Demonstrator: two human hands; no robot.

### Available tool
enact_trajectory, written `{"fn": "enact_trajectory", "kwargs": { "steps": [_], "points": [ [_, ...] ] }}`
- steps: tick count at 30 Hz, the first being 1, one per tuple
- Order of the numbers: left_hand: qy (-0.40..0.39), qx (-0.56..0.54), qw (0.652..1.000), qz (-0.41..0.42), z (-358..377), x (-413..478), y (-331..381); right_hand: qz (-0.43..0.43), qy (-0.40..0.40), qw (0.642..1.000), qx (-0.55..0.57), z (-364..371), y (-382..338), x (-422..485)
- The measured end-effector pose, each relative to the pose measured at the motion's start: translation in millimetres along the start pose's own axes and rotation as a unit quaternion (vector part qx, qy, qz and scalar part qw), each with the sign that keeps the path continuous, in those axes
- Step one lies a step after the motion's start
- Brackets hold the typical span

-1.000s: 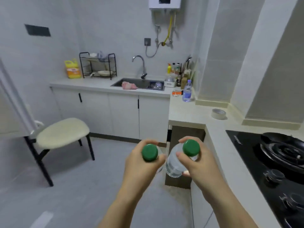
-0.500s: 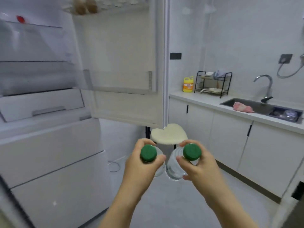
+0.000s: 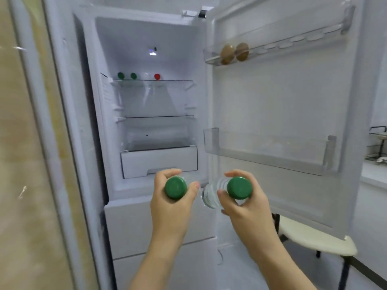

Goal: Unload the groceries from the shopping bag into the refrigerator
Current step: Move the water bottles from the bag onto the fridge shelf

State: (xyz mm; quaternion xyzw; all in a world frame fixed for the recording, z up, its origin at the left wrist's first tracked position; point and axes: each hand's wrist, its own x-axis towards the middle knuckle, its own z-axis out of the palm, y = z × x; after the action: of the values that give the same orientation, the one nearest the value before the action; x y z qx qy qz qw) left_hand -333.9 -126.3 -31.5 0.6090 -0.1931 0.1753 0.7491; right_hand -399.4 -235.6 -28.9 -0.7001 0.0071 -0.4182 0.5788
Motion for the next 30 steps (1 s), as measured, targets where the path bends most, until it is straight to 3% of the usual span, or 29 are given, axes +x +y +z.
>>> {"fn": "enact_trajectory", "kwargs": {
  "steps": [4, 10, 21, 30],
  "points": [
    [0.078, -0.068, 0.994, 0.033, -12.3, 50.9, -5.2, -0.019, -0.004, 0.998, 0.059, 53.9, 9.9, 35.6],
    [0.127, -0.146, 0.979, 0.064, -27.2, 123.6, -6.8, -0.04, 0.025, 0.987, 0.154, 117.0, 20.9, 87.4],
    [0.123, -0.266, 0.95, 0.109, -22.6, 232.2, -4.9, -0.151, 0.039, 0.961, 0.227, 156.5, 32.1, 195.5],
    [0.113, -0.288, 0.935, 0.176, 17.9, 339.1, -8.8, -0.227, 0.034, 0.934, 0.275, 187.1, 48.0, 315.7]
  ]
}}
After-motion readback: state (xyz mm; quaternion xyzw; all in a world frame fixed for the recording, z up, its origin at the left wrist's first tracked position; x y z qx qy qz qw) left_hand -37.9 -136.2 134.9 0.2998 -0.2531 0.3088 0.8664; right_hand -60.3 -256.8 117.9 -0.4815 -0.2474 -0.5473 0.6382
